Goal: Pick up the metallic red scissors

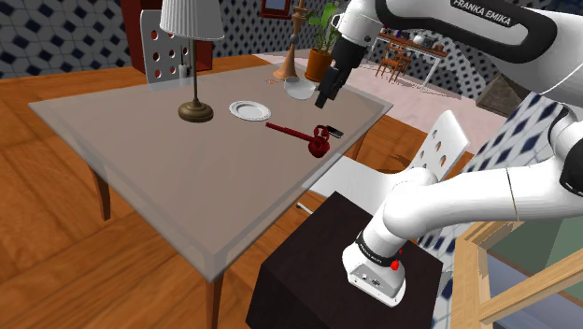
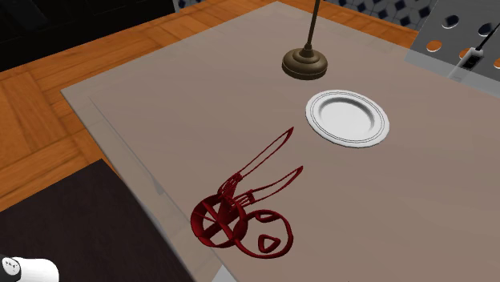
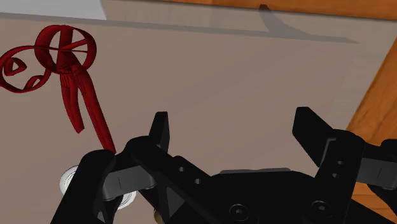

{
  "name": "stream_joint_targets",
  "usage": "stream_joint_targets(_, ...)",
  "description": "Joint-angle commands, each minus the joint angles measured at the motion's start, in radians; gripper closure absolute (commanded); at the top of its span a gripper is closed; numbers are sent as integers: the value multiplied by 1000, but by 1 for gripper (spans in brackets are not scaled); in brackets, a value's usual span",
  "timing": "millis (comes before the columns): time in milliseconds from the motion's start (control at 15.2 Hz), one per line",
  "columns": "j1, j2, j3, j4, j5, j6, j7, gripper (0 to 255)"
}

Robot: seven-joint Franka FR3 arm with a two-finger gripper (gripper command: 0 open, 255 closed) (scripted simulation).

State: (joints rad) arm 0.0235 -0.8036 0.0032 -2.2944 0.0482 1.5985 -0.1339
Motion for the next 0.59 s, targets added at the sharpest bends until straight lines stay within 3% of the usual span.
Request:
stream_joint_targets(0,0,0,0,0,0,0,0,0)
stream_joint_targets(528,-39,166,-73,-66,-78,194,-90,0)
